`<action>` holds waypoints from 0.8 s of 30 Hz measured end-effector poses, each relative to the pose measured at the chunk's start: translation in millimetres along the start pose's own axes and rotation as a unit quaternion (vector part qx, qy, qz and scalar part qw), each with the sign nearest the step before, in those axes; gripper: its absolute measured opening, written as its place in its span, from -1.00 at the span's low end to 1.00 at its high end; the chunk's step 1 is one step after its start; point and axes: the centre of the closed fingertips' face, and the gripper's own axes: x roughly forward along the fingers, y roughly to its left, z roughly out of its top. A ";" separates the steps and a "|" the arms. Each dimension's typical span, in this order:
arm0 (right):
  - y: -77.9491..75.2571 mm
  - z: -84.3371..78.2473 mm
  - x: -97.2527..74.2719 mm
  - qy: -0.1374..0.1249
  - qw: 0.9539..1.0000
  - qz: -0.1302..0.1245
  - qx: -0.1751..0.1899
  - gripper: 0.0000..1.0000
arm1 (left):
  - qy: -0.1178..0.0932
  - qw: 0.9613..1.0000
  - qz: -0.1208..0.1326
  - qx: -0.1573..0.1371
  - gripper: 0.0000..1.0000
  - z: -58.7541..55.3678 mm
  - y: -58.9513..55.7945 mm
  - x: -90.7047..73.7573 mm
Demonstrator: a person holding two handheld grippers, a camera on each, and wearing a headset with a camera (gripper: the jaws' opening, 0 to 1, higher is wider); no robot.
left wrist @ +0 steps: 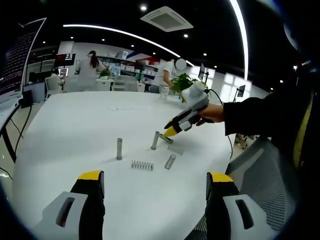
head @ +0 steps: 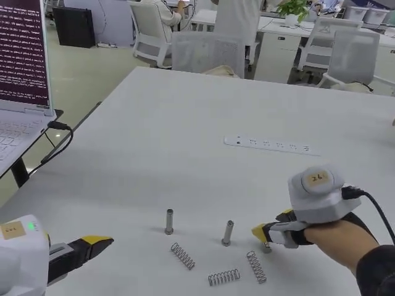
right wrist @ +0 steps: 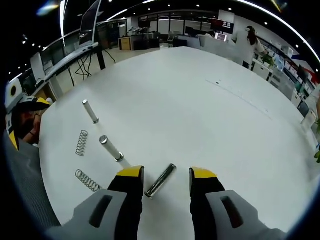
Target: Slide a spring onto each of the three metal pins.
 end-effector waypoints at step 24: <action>1.2 -8.4 20.8 0.056 0.998 -0.001 -0.026 -0.73 | -0.002 1.000 0.000 -0.004 0.58 1.3 -1.6 -0.2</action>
